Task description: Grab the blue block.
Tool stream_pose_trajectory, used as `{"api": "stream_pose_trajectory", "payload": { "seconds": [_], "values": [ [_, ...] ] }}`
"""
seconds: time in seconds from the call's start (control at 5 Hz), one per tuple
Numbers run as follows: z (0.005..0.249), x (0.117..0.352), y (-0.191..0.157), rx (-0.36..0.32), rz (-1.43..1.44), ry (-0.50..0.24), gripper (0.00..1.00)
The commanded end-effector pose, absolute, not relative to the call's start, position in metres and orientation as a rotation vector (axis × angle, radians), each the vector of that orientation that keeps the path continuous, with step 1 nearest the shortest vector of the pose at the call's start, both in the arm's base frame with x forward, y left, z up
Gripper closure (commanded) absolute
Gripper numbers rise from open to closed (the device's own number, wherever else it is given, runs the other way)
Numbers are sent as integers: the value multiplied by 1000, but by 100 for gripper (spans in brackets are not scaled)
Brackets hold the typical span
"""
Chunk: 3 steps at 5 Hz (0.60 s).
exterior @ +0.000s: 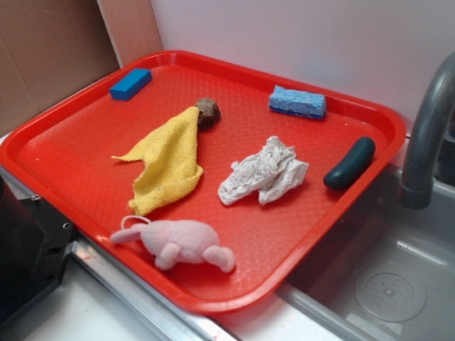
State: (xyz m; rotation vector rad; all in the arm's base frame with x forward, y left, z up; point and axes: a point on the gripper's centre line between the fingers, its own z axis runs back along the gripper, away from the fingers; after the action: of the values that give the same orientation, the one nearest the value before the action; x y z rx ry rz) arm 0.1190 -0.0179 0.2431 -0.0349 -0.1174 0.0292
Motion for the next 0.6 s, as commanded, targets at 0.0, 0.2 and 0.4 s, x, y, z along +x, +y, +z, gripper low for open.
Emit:
{"api": "stream_pose_trajectory", "payload": {
  "seconds": [0.0, 0.2, 0.4],
  "values": [
    [243, 119, -18, -35, 29, -117, 0],
    [193, 148, 32, -35, 131, -94, 0],
    [157, 177, 77, 29, 295, -137, 0]
  ]
}}
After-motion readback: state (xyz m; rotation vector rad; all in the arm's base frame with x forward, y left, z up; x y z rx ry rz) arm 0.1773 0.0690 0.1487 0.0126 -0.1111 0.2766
